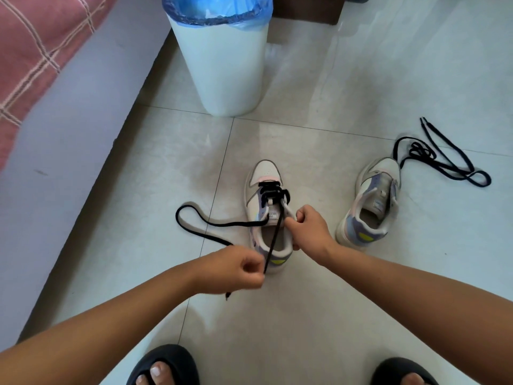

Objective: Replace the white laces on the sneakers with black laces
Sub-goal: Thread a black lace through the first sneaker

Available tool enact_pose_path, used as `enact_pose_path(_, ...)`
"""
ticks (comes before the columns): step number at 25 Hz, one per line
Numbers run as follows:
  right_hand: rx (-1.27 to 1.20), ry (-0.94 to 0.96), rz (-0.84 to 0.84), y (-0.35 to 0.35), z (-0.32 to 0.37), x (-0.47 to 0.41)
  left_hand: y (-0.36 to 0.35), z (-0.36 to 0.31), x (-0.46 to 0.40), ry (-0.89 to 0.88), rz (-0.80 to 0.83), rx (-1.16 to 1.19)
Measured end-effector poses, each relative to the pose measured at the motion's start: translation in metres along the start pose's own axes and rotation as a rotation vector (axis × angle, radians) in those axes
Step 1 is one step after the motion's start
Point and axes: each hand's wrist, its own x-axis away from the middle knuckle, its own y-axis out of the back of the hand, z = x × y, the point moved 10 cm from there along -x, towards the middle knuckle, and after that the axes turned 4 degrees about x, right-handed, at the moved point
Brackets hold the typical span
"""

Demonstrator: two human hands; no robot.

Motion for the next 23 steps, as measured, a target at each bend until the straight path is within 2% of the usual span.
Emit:
enact_pose_path(3,-0.005,-0.023,0.047,-0.006,0.002,0.0,-0.016,0.014,0.021,0.128,0.179,-0.267)
enact_pose_path(6,0.006,-0.056,0.205,-0.013,0.005,0.003,-0.006,0.013,0.012,0.114,0.097,-0.652)
enact_pose_path(8,-0.033,-0.041,0.247,-0.01,0.013,-0.002,0.003,0.013,0.004,0.125,0.026,-0.737)
enact_pose_path(11,0.027,0.088,0.177,0.005,0.033,-0.019,0.015,0.012,-0.005,0.155,-0.015,-0.748)
enact_pose_path(14,0.125,0.197,0.232,0.001,0.049,-0.026,0.026,0.0,-0.012,0.114,-0.073,-0.757)
enact_pose_path(17,0.176,0.249,0.276,-0.003,0.056,-0.027,0.039,-0.015,-0.019,0.053,-0.208,-0.637)
enact_pose_path(20,0.088,0.159,0.351,-0.01,0.045,-0.032,0.061,-0.02,-0.028,0.051,-0.421,-0.453)
enact_pose_path(23,-0.149,0.002,0.461,-0.021,0.03,-0.032,0.07,-0.016,-0.045,0.073,-0.509,-0.365)
